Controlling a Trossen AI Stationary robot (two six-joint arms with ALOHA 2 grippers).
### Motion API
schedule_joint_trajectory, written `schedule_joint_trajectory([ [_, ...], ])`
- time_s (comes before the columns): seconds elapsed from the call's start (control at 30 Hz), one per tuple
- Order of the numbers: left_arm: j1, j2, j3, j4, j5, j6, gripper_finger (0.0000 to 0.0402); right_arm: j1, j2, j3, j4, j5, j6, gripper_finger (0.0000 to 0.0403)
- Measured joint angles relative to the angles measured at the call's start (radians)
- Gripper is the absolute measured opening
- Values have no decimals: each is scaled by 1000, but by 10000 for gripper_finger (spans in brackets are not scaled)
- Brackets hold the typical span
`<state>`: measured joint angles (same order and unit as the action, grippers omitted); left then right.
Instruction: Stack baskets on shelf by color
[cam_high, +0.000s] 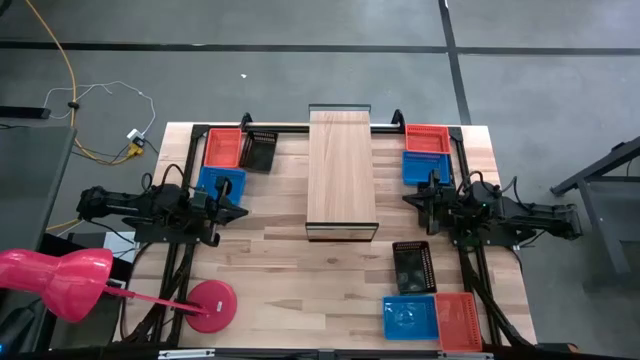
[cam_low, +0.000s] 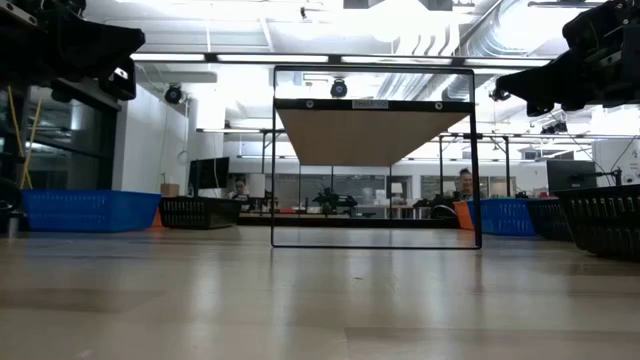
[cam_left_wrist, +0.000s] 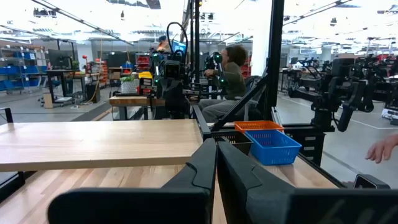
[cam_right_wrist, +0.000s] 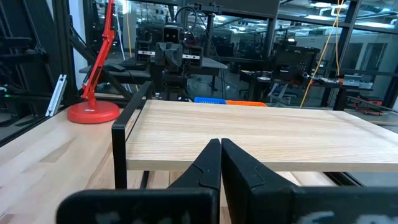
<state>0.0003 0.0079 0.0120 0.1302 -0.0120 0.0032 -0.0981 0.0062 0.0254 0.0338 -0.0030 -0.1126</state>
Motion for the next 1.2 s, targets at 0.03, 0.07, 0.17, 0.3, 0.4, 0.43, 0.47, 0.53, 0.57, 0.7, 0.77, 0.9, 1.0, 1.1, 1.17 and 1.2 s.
schedule_joint_trajectory([
  [0.03,0,0,0,0,0,0,3,0,0,0,0,0,0,0],
  [0.07,0,0,0,0,0,0,3,0,0,0,0,0,0,0],
  [0.17,0,0,0,0,0,0,3,0,0,0,0,0,0,0],
  [0.3,0,0,0,0,0,0,3,0,0,0,0,0,0,0],
  [0.4,0,0,0,0,0,0,3,0,0,0,0,0,0,0],
  [0.43,0,0,0,0,0,0,3,0,0,0,0,0,0,0],
  [0.47,0,0,0,0,0,0,3,0,0,0,0,0,0,0],
  [0.53,0,0,0,0,0,0,3,0,0,0,0,0,0,0],
  [0.57,0,0,0,0,0,0,3,0,0,0,0,0,0,0],
  [0.7,0,0,0,0,0,0,3,0,0,0,0,0,0,0],
  [0.77,0,0,0,0,0,0,3,0,0,0,0,0,0,0],
  [0.9,0,0,0,0,0,0,3,0,0,0,5,0,5,0],
  [1.0,0,0,0,0,0,0,3,0,0,-1,105,-4,7,0],
  [1.1,0,0,0,0,0,0,3,0,6,-6,349,-5,71,0],
  [1.17,0,0,0,0,0,0,3,1,29,-6,506,12,123,0],
  [1.2,0,0,0,0,0,0,3,0,46,-2,561,45,149,0],
])
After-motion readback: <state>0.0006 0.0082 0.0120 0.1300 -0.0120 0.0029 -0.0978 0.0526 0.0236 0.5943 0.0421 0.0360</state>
